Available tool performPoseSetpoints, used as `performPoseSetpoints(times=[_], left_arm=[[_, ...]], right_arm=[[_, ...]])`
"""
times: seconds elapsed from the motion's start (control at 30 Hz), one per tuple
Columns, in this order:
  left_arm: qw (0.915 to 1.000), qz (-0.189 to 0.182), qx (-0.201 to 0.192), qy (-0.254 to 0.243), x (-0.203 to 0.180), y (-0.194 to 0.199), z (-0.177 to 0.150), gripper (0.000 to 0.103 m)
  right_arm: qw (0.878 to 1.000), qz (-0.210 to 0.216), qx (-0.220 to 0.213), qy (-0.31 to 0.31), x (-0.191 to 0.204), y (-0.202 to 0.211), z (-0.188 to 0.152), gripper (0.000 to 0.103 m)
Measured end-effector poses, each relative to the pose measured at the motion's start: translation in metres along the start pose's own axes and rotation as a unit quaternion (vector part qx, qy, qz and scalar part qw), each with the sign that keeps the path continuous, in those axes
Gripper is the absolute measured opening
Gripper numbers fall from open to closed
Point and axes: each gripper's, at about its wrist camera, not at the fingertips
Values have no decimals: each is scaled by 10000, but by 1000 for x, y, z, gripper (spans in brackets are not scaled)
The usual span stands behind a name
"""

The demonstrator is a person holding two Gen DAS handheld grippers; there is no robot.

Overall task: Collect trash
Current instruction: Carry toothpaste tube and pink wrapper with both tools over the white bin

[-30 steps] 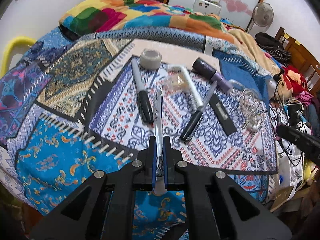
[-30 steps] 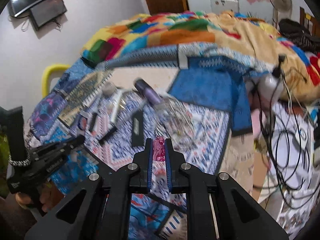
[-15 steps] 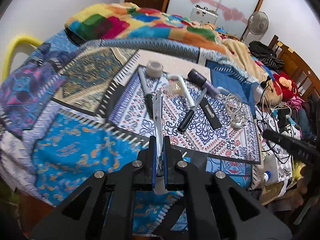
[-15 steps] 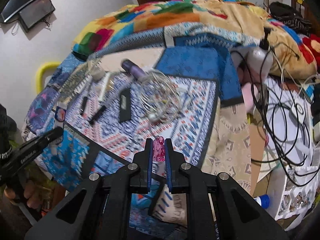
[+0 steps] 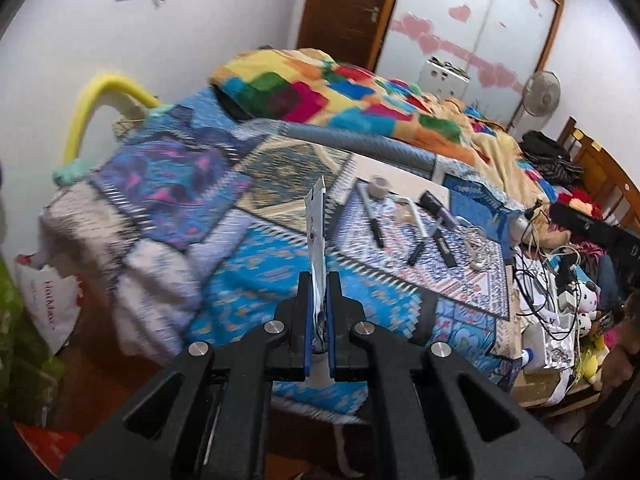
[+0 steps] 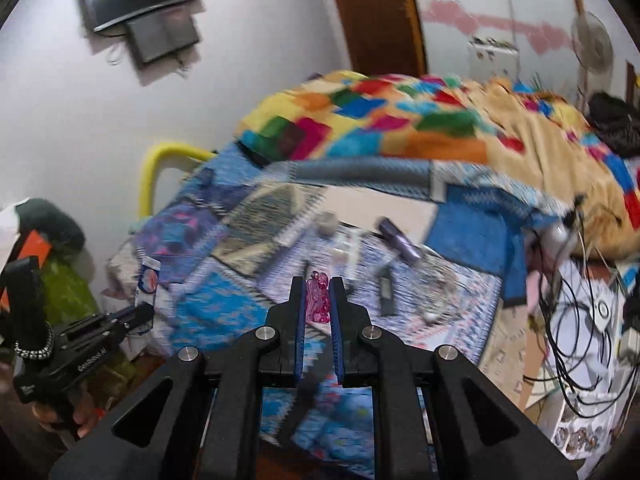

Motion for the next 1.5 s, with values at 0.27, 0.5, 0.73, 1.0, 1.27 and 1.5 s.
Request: performPoseSetpoints(times=[0.27, 0.5, 0.73, 1.0, 1.27, 1.5], left_arm=[[9987, 446, -168, 195, 58, 68, -31, 5], [9963, 784, -124, 330, 102, 115, -71, 5], [9936, 978, 105, 559, 141, 135, -111, 5], [9887, 1047, 542, 926, 179, 120, -146, 5], [9791, 1036, 1223, 1251, 208, 65, -174, 4], [9645, 1091, 1878, 1502, 230, 11, -199, 4]], right_arm=[[9980, 434, 46, 448, 81, 8, -11, 10], [9920, 868, 293, 871, 157, 3, -43, 10], [9824, 1158, 656, 1310, 217, -9, -74, 10], [9665, 1347, 1264, 1783, 267, -42, -112, 10], [9441, 1330, 1935, 2312, 297, -100, -151, 10], [9263, 1271, 2578, 2437, 303, -161, -180, 10]])
Point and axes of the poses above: each gripper's, at about its wrist camera, not at the fingertips, and y roughly against the way its jaws point, x to its left, z to its top
